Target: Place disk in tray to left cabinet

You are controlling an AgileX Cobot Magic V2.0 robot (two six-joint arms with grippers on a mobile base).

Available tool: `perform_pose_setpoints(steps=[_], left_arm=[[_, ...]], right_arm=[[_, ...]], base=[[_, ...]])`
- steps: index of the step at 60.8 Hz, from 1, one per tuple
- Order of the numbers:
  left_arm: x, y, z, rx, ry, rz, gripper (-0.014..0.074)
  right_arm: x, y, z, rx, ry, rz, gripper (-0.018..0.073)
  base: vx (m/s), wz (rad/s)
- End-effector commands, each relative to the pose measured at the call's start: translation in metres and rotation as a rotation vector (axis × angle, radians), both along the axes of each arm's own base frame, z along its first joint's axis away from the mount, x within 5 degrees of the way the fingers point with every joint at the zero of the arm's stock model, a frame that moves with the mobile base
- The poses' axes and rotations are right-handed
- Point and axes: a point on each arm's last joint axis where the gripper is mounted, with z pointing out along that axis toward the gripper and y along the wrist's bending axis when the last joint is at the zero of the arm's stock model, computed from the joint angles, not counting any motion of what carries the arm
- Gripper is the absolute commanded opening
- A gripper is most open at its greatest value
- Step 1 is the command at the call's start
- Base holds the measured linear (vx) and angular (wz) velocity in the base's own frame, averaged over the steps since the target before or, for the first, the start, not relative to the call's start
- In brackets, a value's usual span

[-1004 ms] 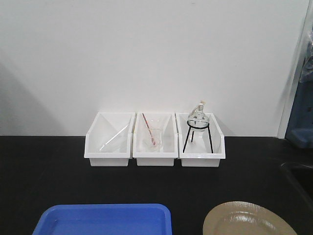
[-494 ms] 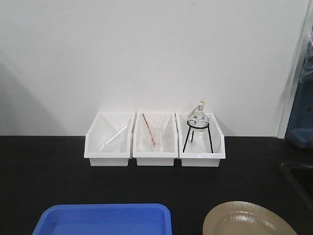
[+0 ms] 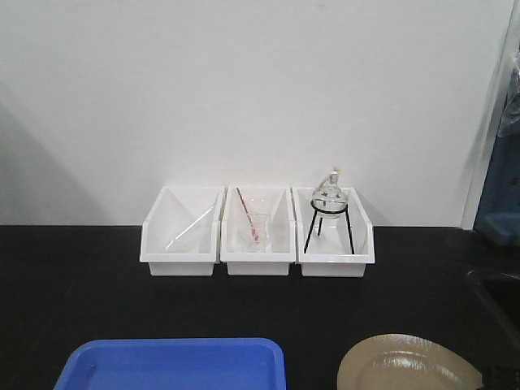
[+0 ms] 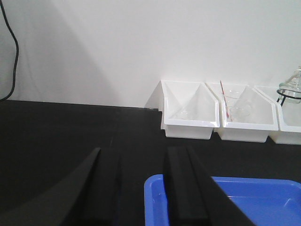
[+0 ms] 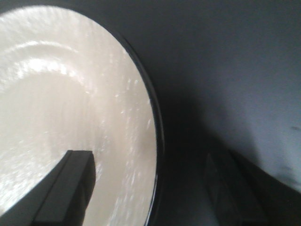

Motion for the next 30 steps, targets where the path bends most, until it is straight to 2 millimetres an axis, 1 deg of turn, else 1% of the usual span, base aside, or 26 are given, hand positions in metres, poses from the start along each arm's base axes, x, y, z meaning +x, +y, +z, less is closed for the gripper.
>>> perform_pose_setpoints(steps=[1, 9, 18, 25, 30], left_arm=[[0.001, 0.0, 0.016, -0.006, -0.098, -0.003, 0.037], [0.001, 0.0, 0.016, -0.006, -0.098, -0.003, 0.037], [0.001, 0.0, 0.016, -0.006, -0.098, -0.003, 0.037], [0.001, 0.0, 0.016, -0.006, -0.098, -0.003, 0.037], [0.001, 0.0, 0.016, -0.006, -0.098, -0.003, 0.037]], right_arm=[[0.012, -0.004, 0.007, 0.003, -0.08, -0.014, 0.0547], [0.018, -0.001, -0.011, 0.056, -0.063, 0.011, 0.0533], [0.022, 0.004, -0.021, 0.125, -0.061, 0.042, 0.0496], [0.023, 0.005, -0.022, 0.148, -0.074, 0.029, 0.0435], [0.024, 0.005, -0.021, 0.159, -0.077, 0.022, 0.0362]], base=[[0.0, 0.0], [0.0, 0.0], [0.0, 0.0], [0.0, 0.0], [0.0, 0.0]])
